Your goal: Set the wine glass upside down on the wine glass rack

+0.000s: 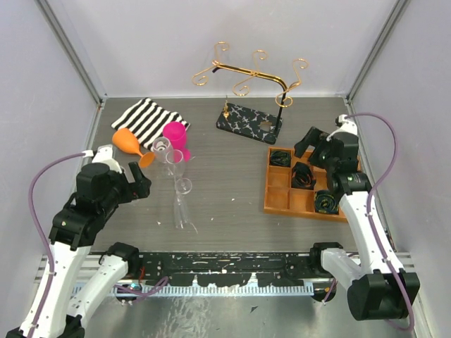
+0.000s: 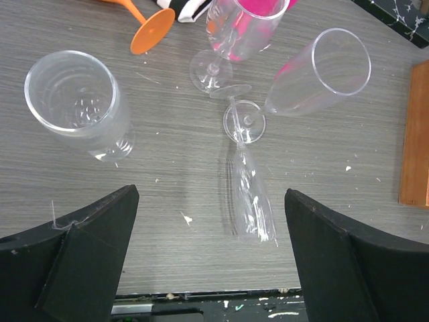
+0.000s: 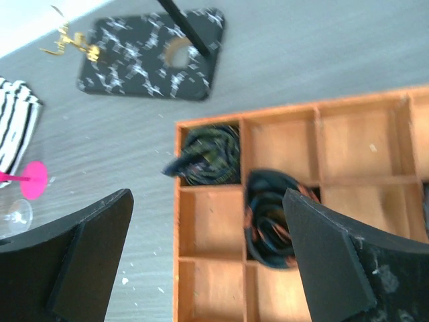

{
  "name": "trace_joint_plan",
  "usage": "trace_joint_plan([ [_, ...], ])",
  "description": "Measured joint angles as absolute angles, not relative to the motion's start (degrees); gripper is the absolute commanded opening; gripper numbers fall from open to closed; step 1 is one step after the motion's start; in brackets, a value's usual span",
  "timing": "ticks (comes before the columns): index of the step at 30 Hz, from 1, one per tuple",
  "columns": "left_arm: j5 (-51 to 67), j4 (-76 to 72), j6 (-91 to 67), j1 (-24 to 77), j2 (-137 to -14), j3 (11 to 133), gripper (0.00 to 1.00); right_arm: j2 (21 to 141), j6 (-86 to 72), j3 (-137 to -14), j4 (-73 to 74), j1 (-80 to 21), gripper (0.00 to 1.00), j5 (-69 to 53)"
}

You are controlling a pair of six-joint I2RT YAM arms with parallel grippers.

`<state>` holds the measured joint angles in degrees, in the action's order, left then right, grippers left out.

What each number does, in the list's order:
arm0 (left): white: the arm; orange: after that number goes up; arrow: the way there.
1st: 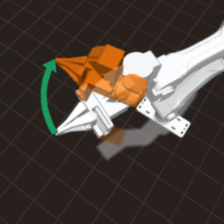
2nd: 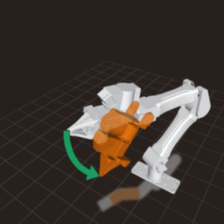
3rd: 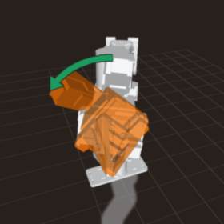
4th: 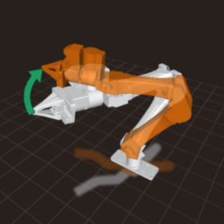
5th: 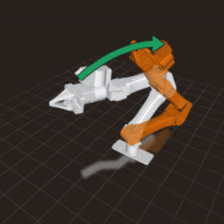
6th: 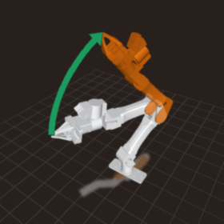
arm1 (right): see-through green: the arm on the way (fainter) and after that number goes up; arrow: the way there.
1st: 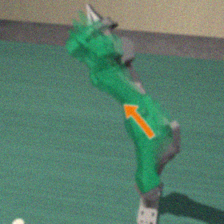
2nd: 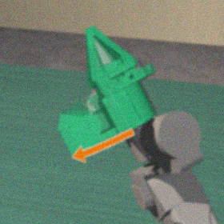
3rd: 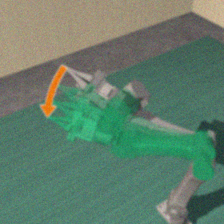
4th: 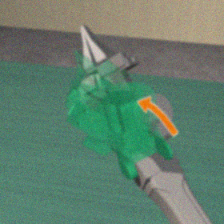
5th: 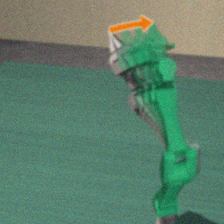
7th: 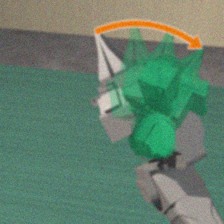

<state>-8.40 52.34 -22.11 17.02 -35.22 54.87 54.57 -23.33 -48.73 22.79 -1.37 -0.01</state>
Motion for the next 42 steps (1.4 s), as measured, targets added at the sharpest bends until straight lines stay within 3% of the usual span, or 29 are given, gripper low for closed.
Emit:
trace_joint_plan([
  [9,-10.66,54.15,-22.06,16.97,-34.35,56.14,0.98,69.19,-18.72,-48.88,2.31,-1.32,0.98,-11.66],
  [16,-11.84,54.15,-22.11,16.97,-32.47,56.18,0.98,79.18,-18.39,-49.87,-2.52,-3.75,0.94,-19.88],
  [23,-13.87,54.15,-22.11,16.97,-32.16,56.03,0.98,80.12,-18.65,-49.1,-2.46,-17.69,0.92,-16.12],
  [33,-14.44,54.17,-22.15,16.97,-32.73,55.92,0.98,80.88,-22.26,-44.05,-3.36,-25.36,0.85,-13.69],
  [37,-14.72,54.17,-22.24,16.97,-33.15,55.92,0.98,83.57,-24.73,-45.3,-0.67,-30.55,0.81,-6.24],
  [42,-15.46,54.22,-22.35,16.97,-33.26,55.92,0.98,87.29,-29.87,-46.74,5.02,-32.75,0.86,8.1],
])
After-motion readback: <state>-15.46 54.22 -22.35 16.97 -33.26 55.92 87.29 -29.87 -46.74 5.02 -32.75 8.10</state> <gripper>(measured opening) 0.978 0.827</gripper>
